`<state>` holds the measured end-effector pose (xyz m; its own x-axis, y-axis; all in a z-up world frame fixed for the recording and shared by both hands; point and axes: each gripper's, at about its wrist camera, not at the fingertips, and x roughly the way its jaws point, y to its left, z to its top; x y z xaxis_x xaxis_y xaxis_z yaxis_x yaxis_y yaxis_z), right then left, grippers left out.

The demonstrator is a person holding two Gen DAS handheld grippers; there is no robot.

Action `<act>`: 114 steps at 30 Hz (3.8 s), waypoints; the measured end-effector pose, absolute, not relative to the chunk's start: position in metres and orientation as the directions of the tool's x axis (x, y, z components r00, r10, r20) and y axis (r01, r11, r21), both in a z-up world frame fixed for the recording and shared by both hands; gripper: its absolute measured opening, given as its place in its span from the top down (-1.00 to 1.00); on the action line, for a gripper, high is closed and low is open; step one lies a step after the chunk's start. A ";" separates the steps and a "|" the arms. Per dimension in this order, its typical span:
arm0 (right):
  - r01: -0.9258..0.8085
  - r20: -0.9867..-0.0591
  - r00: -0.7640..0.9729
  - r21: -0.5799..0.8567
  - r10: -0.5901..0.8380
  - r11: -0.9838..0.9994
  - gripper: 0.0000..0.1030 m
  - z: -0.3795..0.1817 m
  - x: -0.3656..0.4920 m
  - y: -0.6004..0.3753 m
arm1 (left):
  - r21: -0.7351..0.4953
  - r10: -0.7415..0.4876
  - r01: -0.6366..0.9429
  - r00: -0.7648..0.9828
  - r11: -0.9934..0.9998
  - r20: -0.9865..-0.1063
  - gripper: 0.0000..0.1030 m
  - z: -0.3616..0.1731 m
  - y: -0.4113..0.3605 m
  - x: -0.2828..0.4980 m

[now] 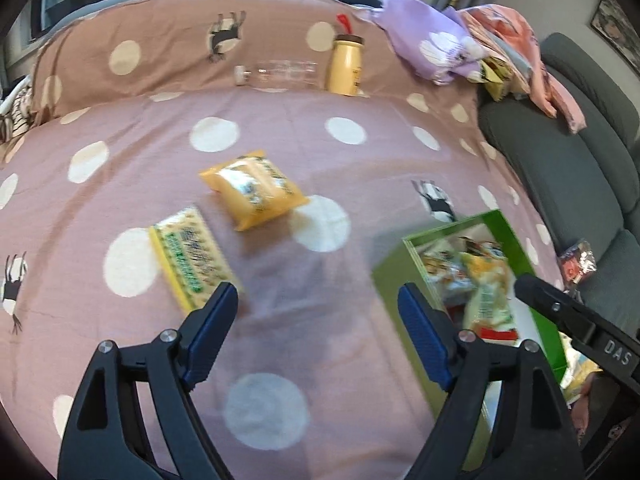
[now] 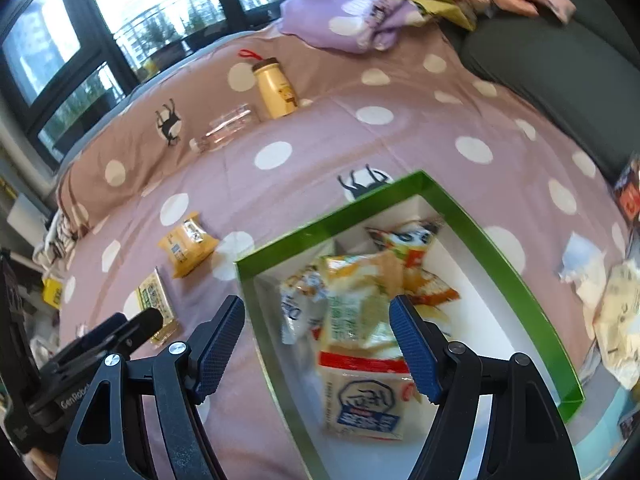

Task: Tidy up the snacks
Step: 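Move the right tool toward the soda cracker pack, then grasp the soda cracker pack with the right tool, then lift the soda cracker pack with the right tool and carry it over the box, then lower the soda cracker pack into the box and open the right tool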

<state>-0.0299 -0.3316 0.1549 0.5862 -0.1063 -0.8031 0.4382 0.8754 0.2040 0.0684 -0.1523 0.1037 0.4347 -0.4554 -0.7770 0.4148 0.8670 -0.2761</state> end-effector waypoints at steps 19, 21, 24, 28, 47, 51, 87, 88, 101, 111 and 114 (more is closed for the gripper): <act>0.126 -0.810 0.502 0.416 0.304 0.901 -0.46 0.090 0.115 -0.216 | -0.394 -0.421 0.151 0.379 0.907 -0.824 -0.41 0.039 -0.081 0.123; 0.112 -0.810 0.480 0.437 0.337 0.892 -0.46 0.082 0.125 -0.209 | -0.406 -0.428 0.140 0.379 0.903 -0.820 -0.33 0.036 -0.077 0.125; 0.058 -0.811 0.457 0.438 0.366 0.897 -0.44 0.073 0.138 -0.197 | -0.411 -0.430 0.132 0.363 0.902 -0.827 -0.12 0.029 -0.076 0.127; 0.039 -0.831 0.407 0.431 0.380 0.901 -0.37 0.057 0.148 -0.185 | -0.407 -0.428 0.139 0.378 0.903 -0.821 0.00 0.027 -0.076 0.127; 0.107 -0.766 0.583 0.402 0.270 0.909 -0.06 0.111 0.088 -0.204 | -0.418 -0.540 0.347 0.448 0.840 -0.713 0.27 0.082 -0.096 0.085; 0.129 -0.736 0.631 0.412 0.245 0.902 -0.06 0.131 0.057 -0.219 | -0.380 -0.557 0.423 0.466 0.822 -0.687 0.27 0.104 -0.111 0.058; 0.534 -0.803 0.592 0.462 0.077 0.708 -0.13 0.127 -0.081 -0.430 | -0.299 -0.629 0.769 0.167 0.565 -0.759 0.30 0.115 -0.343 -0.029; 0.543 -0.810 0.582 0.456 0.076 0.705 -0.13 0.124 -0.081 -0.432 | -0.305 -0.627 0.768 0.158 0.564 -0.763 0.30 0.113 -0.346 -0.029; 0.605 -0.854 0.513 0.431 0.087 0.669 -0.13 0.100 -0.081 -0.449 | -0.370 -0.600 0.723 0.077 0.583 -0.796 0.30 0.088 -0.360 -0.027; 0.622 -0.869 0.485 0.423 0.100 0.659 -0.18 0.091 -0.078 -0.453 | -0.381 -0.592 0.705 0.067 0.598 -0.803 0.30 0.079 -0.362 -0.025; 0.628 -0.874 0.475 0.415 0.097 0.658 -0.18 0.088 -0.077 -0.453 | -0.391 -0.595 0.701 0.059 0.597 -0.802 0.29 0.076 -0.363 -0.024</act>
